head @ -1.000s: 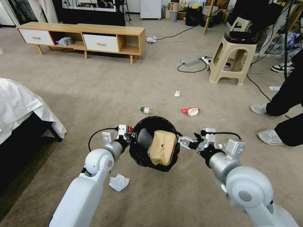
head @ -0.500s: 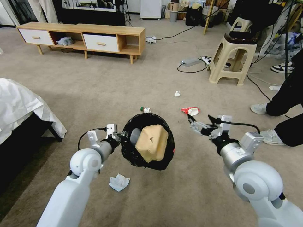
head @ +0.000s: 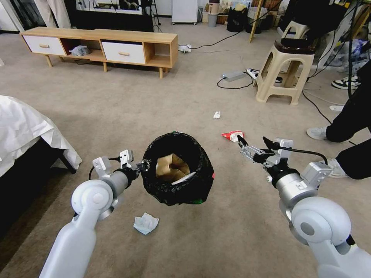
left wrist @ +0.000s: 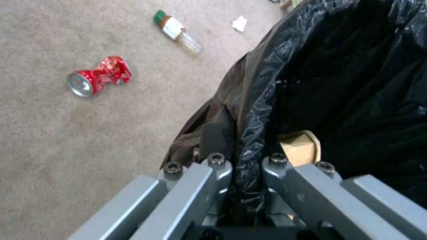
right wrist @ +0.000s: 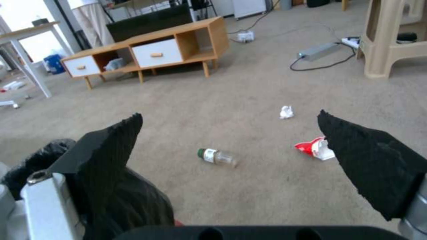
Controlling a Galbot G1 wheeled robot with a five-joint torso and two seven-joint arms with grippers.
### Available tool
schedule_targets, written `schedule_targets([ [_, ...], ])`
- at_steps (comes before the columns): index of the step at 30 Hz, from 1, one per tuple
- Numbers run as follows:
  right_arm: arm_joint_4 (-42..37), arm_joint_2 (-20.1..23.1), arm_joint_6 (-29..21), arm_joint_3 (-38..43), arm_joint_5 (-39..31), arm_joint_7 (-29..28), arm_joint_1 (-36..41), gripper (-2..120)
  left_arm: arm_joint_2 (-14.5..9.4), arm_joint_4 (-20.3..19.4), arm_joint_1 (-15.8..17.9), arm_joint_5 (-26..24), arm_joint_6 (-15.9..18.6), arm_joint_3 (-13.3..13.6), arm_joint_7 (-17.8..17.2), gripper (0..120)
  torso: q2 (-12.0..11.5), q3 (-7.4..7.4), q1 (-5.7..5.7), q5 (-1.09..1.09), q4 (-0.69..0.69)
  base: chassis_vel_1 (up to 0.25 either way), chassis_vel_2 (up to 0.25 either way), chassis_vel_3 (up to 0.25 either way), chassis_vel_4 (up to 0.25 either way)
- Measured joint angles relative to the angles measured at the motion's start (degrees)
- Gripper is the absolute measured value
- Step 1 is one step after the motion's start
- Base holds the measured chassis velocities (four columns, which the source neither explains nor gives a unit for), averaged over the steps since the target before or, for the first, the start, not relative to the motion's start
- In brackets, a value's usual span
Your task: Pick up the trash bin and place the garbage on the floor into it.
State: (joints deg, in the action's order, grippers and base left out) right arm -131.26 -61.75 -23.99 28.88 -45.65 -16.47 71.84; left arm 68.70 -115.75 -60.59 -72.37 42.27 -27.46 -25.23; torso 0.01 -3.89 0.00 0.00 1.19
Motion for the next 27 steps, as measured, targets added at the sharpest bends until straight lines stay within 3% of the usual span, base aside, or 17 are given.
schedule_targets([
  [6,0.5,-0.5,0.0,-0.8,0.7,0.1,0.0,100,-0.4,-1.4,-0.2,-3.3,0.0,-1.5,-4.0,0,0.0,0.0,0.0,0.0,0.0,0.0,0.0,0.0,0.0],
  [11,2.0,-0.6,-0.1,-3.6,3.4,0.8,0.5,100,-1.2,-3.1,0.2,-6.2,0.0,-4.2,-9.1,0,0.0,0.0,0.0,-0.01,0.0,0.0,0.0,0.0,0.0],
  [27,5.7,-1.2,1.2,-5.1,6.7,1.6,-1.3,100,-3.4,-4.6,1.3,-4.7,0.0,-9.7,-10.0,0,0.0,0.0,0.0,-0.01,0.0,0.0,0.0,0.0,0.0],
])
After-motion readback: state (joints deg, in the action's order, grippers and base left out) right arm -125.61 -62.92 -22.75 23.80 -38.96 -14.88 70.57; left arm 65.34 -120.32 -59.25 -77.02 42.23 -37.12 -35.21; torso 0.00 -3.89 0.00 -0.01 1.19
